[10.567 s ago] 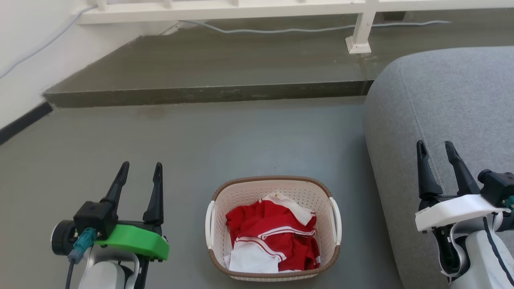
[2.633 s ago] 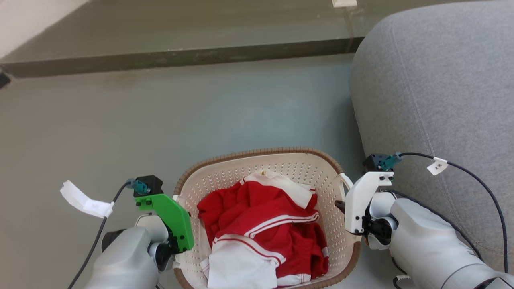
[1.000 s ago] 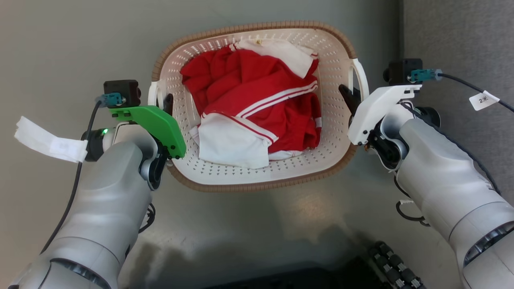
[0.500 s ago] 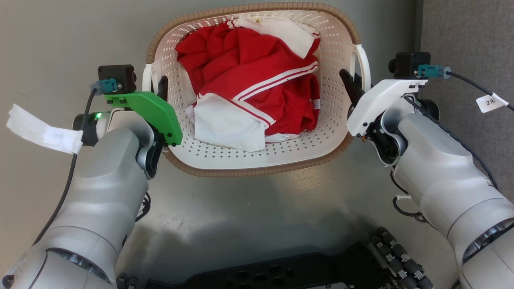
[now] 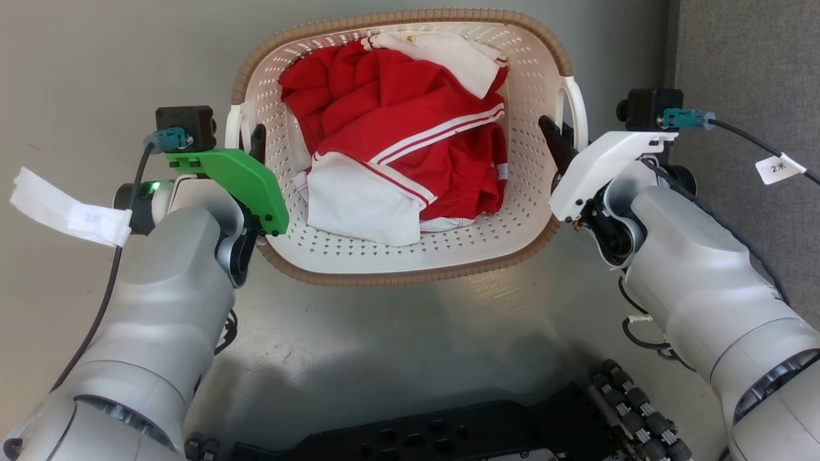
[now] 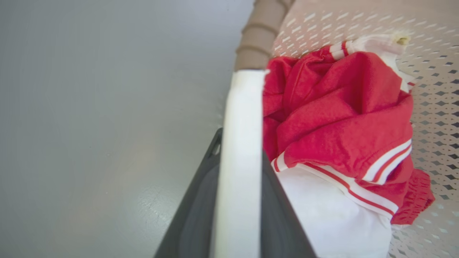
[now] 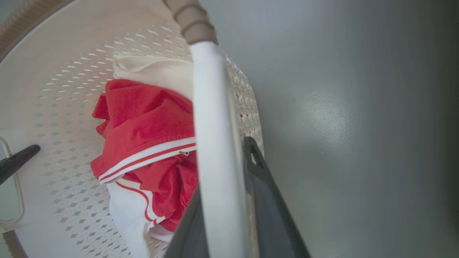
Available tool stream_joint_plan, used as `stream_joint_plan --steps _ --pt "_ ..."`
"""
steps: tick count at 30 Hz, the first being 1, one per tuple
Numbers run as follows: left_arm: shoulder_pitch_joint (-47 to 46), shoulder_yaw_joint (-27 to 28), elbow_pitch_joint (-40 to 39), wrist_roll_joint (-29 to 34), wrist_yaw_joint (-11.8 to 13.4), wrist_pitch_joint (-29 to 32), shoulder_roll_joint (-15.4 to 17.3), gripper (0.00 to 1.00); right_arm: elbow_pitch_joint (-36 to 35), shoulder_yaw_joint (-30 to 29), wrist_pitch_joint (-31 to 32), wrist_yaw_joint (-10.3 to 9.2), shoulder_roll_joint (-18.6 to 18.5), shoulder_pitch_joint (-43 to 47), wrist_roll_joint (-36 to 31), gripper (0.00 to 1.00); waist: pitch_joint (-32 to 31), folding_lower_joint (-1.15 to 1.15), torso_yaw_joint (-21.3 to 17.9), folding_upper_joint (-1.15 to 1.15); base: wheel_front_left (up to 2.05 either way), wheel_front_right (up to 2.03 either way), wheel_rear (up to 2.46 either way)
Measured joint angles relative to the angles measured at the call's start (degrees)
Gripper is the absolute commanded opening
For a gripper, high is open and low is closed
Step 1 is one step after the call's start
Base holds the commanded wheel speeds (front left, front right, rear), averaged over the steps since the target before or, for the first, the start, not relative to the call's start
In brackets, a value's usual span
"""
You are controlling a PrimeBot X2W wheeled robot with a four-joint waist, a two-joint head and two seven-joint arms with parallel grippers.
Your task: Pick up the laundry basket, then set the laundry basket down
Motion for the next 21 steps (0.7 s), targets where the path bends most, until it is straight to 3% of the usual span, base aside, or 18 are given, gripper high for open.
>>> stream_joint_plan --steps 1,2,21 --pt "-0.02 -0.07 0.02 0.00 -0.01 0.00 0.00 0.97 0.23 0.05 0.00 0.00 0.04 0.00 0.03 0.49 0.00 0.00 0.00 0.00 0.00 0.00 0.00" --pt "-0.04 -0.16 0.05 0.00 -0.09 -0.01 0.00 1.00 0.42 0.05 -0.01 0.03 0.10 -0.01 0.13 0.99 0.00 0.00 0.00 0.00 0.00 0.00 0.00" --pt "-0.02 -1.55 1.14 0.22 -0.45 -0.58 0.29 1.00 2.14 1.15 -0.54 0.07 0.04 -0.86 1.81 1.00 -1.31 0.00 -0.12 0.00 0.00 0.00 0.00"
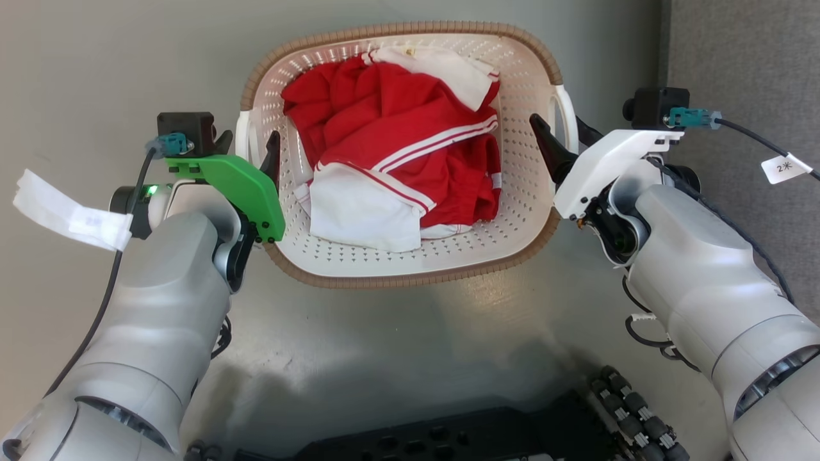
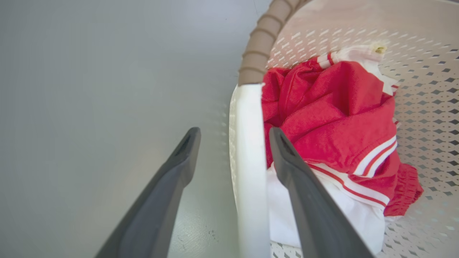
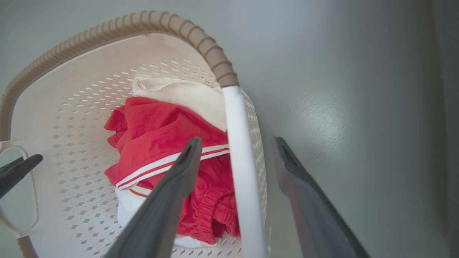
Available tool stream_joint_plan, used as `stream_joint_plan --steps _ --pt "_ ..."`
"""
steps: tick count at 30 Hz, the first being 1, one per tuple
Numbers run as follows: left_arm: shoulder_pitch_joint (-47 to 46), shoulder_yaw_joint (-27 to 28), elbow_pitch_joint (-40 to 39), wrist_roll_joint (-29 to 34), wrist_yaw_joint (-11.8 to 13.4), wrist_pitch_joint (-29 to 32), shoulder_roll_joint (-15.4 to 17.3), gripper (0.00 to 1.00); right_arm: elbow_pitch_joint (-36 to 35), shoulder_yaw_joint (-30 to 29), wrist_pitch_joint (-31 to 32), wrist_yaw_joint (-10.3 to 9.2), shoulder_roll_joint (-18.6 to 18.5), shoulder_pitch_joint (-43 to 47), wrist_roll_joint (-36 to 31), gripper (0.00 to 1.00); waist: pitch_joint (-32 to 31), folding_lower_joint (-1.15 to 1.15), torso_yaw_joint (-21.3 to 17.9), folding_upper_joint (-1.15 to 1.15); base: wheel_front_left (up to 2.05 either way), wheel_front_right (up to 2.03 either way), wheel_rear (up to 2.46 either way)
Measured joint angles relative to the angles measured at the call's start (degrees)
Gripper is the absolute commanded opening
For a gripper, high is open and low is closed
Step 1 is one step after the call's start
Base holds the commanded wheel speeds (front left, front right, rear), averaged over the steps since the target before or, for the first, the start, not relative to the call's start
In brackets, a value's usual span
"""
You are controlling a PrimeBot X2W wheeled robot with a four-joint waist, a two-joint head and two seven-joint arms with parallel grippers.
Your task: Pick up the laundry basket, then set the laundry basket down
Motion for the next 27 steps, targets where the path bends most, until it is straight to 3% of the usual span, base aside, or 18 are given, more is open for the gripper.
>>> stream_joint_plan --steps 18,27 --pt "4.64 0.33 -1.70 -0.05 -1.05 -1.51 0.01 1.00 -0.79 3.11 -2.10 0.00 -0.32 2.78 0.07 1.00 -11.46 0.00 0.29 0.00 0.00 0.00 0.00" --pt "5.55 3.79 -7.05 1.30 -1.07 -1.51 0.81 1.00 -3.90 3.82 -3.59 0.00 -2.21 5.26 -0.59 1.00 -18.70 0.00 0.86 0.00 0.00 0.00 0.00"
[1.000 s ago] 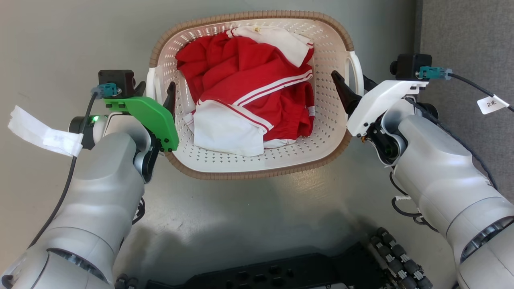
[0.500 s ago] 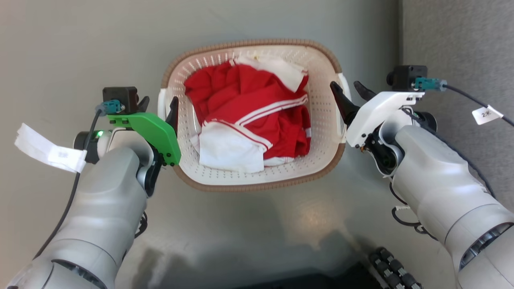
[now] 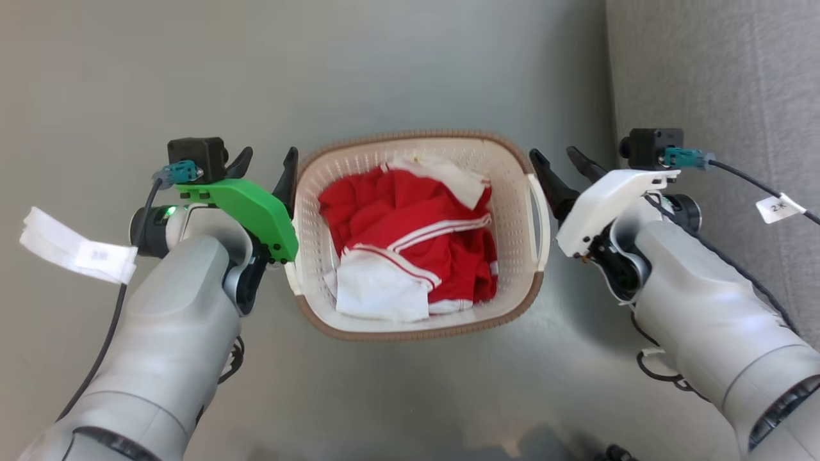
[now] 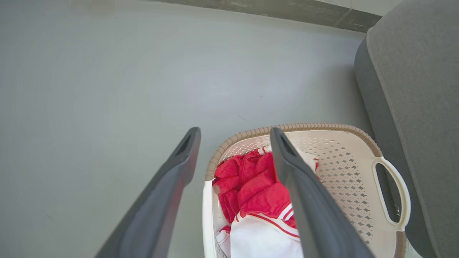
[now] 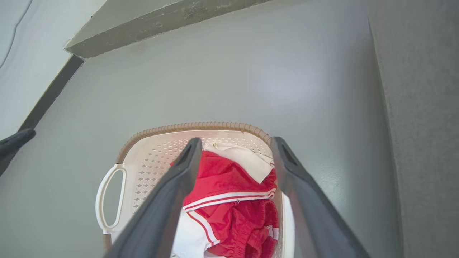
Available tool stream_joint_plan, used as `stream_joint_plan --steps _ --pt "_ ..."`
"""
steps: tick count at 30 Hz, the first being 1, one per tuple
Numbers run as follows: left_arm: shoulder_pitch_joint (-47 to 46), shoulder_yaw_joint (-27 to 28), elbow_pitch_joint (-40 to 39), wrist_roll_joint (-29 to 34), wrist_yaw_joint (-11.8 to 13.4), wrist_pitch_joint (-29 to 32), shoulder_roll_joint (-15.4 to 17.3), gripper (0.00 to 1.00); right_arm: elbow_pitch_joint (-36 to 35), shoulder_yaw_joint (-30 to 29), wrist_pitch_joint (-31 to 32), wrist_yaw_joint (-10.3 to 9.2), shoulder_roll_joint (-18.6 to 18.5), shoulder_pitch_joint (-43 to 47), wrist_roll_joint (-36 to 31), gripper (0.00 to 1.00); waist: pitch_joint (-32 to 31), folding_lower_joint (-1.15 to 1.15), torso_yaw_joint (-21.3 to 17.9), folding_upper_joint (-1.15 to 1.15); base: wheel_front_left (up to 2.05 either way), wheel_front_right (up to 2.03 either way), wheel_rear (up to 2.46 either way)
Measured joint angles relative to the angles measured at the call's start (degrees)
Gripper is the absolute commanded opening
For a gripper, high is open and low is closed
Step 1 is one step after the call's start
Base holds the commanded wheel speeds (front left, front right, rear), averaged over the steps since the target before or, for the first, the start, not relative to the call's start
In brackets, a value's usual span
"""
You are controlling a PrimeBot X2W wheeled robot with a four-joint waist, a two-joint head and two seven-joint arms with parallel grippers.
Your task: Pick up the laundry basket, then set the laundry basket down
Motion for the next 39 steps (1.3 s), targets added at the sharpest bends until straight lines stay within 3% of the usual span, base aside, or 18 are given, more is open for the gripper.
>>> stream_joint_plan --steps 4,15,24,39 --pt "1.90 1.33 -2.25 2.00 0.00 0.00 1.14 1.00 -0.66 -0.62 -0.16 0.00 -1.59 1.05 -0.42 1.00 -3.29 0.00 0.28 0.00 0.00 0.00 0.00" --pt "6.98 6.82 -10.61 6.26 0.65 0.00 2.96 1.00 -9.59 -11.73 -0.18 0.00 -5.46 2.18 -5.37 1.00 -12.41 -0.01 0.94 0.00 0.00 0.00 0.00" --pt "13.22 11.36 -18.71 10.39 1.46 -0.03 3.94 1.00 -16.42 -18.79 -0.18 -0.15 -6.67 9.30 -11.54 1.00 -19.88 -0.01 1.45 0.00 0.00 0.00 0.00" --pt "23.68 21.60 -33.71 16.14 3.35 -0.16 5.28 1.00 -33.04 -29.86 -0.26 -3.31 -8.32 20.27 -22.88 1.00 -29.03 -0.01 2.46 0.00 0.00 0.00 0.00"
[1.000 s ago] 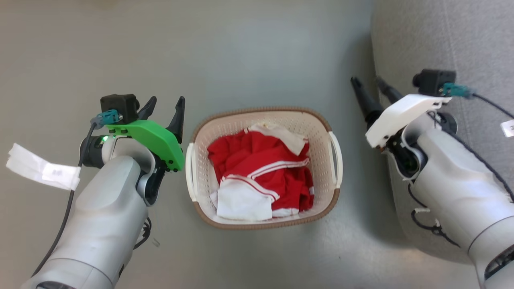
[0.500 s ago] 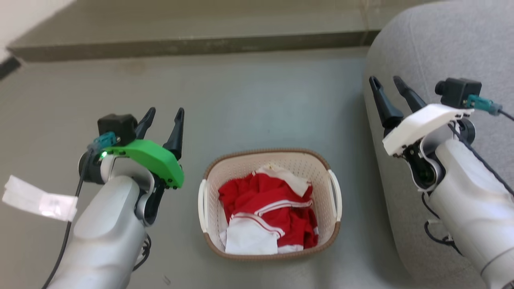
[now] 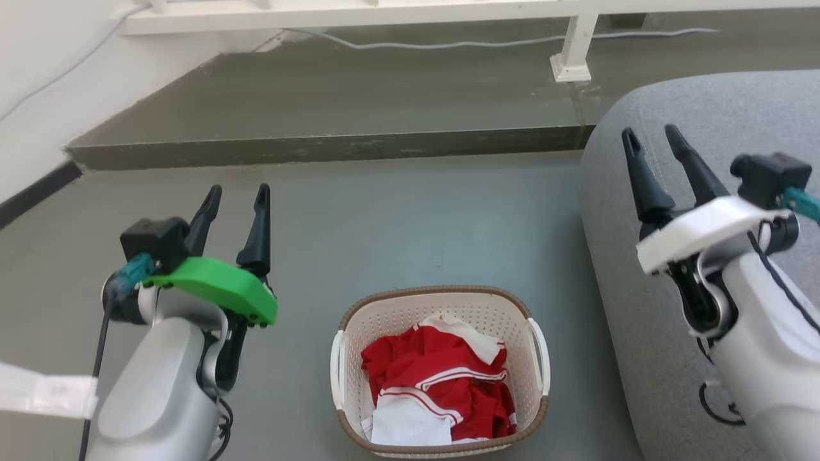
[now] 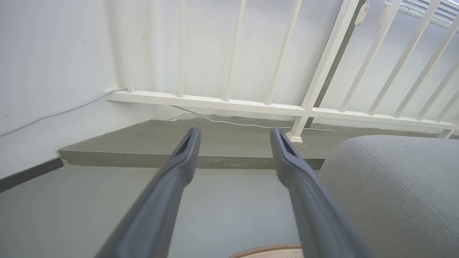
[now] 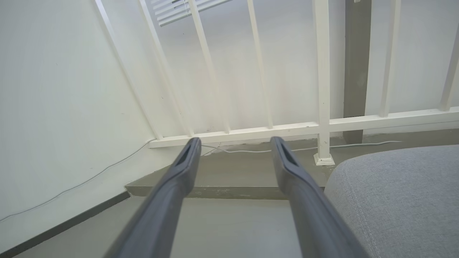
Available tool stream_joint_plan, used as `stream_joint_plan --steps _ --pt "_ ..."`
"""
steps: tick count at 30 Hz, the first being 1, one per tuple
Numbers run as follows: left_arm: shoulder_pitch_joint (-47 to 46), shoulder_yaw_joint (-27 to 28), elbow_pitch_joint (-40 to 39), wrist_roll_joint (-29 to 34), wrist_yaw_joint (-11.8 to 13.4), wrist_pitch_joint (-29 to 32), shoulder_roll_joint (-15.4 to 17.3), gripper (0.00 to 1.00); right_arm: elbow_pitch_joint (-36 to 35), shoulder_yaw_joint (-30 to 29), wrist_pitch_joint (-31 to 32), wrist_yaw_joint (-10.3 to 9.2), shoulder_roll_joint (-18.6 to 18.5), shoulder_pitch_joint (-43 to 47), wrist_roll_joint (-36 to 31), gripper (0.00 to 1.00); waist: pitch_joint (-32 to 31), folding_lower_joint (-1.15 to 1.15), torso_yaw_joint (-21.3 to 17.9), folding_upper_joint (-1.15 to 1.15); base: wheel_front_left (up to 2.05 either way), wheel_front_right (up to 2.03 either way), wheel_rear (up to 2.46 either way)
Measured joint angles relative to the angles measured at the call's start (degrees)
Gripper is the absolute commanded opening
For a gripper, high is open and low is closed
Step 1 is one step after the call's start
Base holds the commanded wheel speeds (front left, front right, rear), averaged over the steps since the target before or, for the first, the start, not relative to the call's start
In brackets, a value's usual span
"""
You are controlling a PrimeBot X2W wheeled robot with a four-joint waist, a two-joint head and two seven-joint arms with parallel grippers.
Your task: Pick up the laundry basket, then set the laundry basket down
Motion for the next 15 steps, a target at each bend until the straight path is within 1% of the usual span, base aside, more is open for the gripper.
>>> stream_joint_plan --steps 8,11,15 --pt "6.18 4.19 -6.62 3.85 1.00 0.00 0.03 1.00 -6.70 -4.61 0.00 -1.44 0.11 7.53 -4.72 1.00 -1.48 0.00 0.61 0.00 0.00 0.00 0.00" --pt "8.36 5.65 -9.17 4.97 1.32 0.00 0.11 1.00 -8.75 -6.06 -0.01 -2.34 0.24 10.09 -5.87 1.00 -1.69 0.00 0.83 0.00 0.00 0.00 0.00" --pt "11.29 7.03 -11.54 6.21 1.78 0.00 0.10 1.00 -11.21 -7.60 -0.09 -2.46 0.83 13.11 -7.66 1.00 -1.76 0.00 1.00 0.00 0.00 0.00 0.00"
